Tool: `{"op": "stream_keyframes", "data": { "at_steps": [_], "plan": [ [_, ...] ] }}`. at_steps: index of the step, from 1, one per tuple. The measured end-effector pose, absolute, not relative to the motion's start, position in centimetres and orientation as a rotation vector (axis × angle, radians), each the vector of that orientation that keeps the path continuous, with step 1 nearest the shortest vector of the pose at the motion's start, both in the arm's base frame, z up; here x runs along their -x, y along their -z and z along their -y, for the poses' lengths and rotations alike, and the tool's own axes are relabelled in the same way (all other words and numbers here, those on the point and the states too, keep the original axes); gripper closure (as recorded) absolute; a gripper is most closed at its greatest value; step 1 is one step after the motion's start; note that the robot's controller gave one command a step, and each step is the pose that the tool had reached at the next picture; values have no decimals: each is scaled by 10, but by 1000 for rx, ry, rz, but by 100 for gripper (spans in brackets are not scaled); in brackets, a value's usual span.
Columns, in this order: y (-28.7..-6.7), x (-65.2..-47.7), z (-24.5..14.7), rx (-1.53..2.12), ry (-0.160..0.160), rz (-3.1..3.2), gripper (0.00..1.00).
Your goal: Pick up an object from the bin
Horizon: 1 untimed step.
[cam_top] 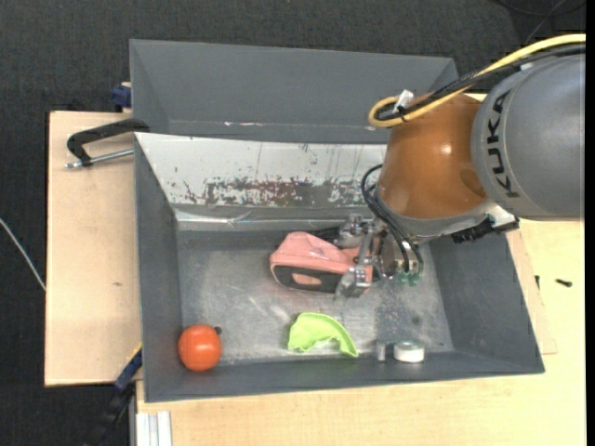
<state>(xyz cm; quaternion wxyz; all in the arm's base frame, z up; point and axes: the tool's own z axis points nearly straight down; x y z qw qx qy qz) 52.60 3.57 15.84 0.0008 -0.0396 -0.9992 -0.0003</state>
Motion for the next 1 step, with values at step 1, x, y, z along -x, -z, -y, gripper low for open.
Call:
{"op": "stream_keyframes", "data": {
  "at_steps": [1],
  "plan": [
    [-224,-525,-44,86,0,3137,100]
  ]
}}
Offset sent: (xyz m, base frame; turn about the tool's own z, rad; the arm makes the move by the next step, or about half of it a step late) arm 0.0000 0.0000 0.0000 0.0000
